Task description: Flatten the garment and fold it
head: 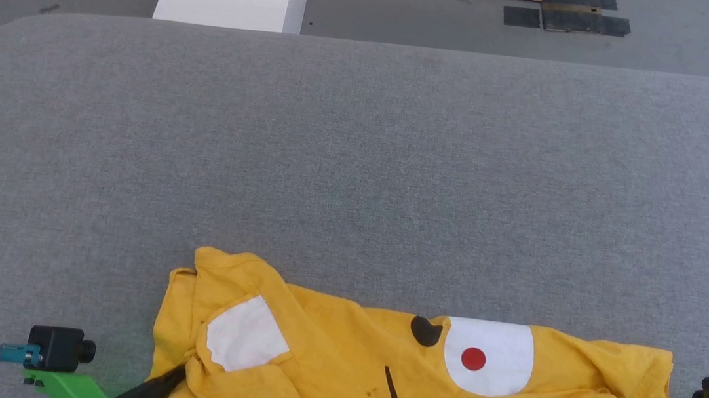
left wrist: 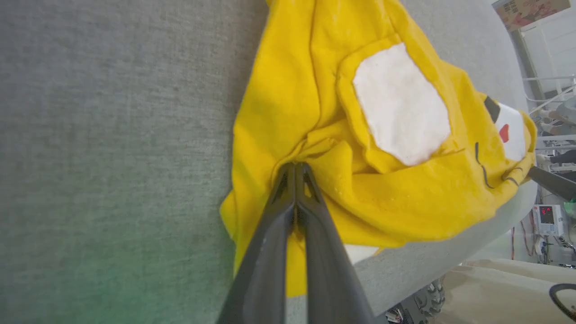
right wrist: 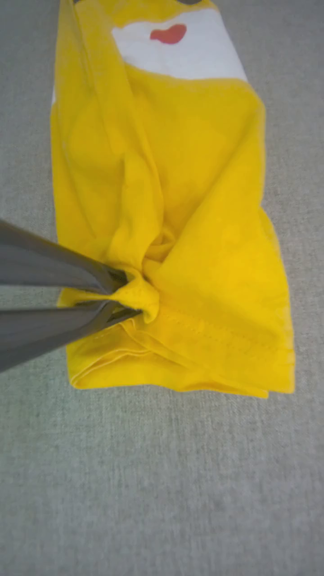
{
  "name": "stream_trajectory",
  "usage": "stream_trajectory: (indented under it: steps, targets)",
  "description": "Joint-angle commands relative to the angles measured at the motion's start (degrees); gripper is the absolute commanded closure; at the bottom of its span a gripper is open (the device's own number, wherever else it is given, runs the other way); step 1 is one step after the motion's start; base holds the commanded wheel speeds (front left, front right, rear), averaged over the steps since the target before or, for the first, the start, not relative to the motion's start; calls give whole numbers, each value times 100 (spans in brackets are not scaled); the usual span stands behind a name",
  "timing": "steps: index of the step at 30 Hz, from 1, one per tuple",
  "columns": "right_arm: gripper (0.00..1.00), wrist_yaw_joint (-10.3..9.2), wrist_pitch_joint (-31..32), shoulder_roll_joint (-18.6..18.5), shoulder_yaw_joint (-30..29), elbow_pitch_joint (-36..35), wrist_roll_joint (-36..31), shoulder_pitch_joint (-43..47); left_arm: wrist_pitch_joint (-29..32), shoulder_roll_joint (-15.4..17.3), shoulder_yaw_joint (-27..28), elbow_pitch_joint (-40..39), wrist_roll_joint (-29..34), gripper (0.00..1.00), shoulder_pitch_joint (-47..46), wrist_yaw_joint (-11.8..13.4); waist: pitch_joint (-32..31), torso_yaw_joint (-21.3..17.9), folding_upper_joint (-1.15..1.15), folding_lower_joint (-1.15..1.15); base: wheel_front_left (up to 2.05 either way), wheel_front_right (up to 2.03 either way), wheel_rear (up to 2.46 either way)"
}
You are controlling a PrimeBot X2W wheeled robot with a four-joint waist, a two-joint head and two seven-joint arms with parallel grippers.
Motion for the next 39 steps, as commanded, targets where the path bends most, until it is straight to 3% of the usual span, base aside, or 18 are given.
stream_trajectory:
  steps: [1,2,3,4,5,9,14,17,20,23,24,25,27,32,39]
  targets:
    - [20,-9,-75,4,-3,147,-18,-112,10,-63,1,140,74,100,-143,15,40,-28,0,1,0,0,0]
    - [0,-9,-105,4,-20,228,-17,-136,-6,-103,14,227,77,100,-181,11,52,-34,0,1,0,0,0]
    - [0,-9,-131,4,-26,318,6,-166,-23,-148,26,318,72,100,-216,4,64,-40,0,1,0,0,0]
    - [0,-9,-168,4,-39,371,40,-192,-47,-171,39,379,79,69,-242,0,71,-45,0,1,0,0,0]
    - [0,-9,-221,4,-69,417,86,-216,-93,-202,70,432,69,0,-263,-2,78,-49,0,1,0,0,0]
    - [0,-9,-257,4,-214,360,289,-220,-267,-226,214,405,-66,0,-252,-33,90,-47,0,1,0,0,0]
    - [0,-9,122,4,-514,-219,583,-74,-657,10,403,72,67,0,-134,-31,123,-33,0,1,0,0,0]
    - [0,-9,334,4,-750,-739,708,12,-943,101,683,-282,215,0,-3,116,129,-13,0,1,0,0,0]
    - [0,-9,135,4,-968,-1222,584,3,-1075,-55,1422,-587,612,0,146,524,109,38,0,1,0,0,0]
    - [0,-9,-207,4,-1046,-1410,355,-7,-1082,-747,2876,-877,1594,0,402,1004,76,103,0,1,0,0,0]
    - [0,-9,-308,4,-1039,-1354,347,11,-1083,-1102,3455,-1055,2190,0,598,1148,56,122,0,1,0,0,0]
    - [0,-9,-330,4,-1013,-1309,347,37,-1084,-1279,3731,-1161,2531,0,681,1210,46,135,0,1,0,0,0]
    - [0,-9,-396,4,-952,-1143,396,118,-1084,-1962,4535,-1557,3481,0,946,1273,10,174,0,1,0,0,0]
    - [0,-9,-501,4,-958,-817,703,260,-1085,-3068,5531,-2090,4958,0,1412,892,-78,234,0,1,0,0,0]
    - [0,-9,-440,4,-1116,-320,631,279,-1085,-3862,6087,-2102,5955,0,1644,291,-143,296,0,1,0,0,0]
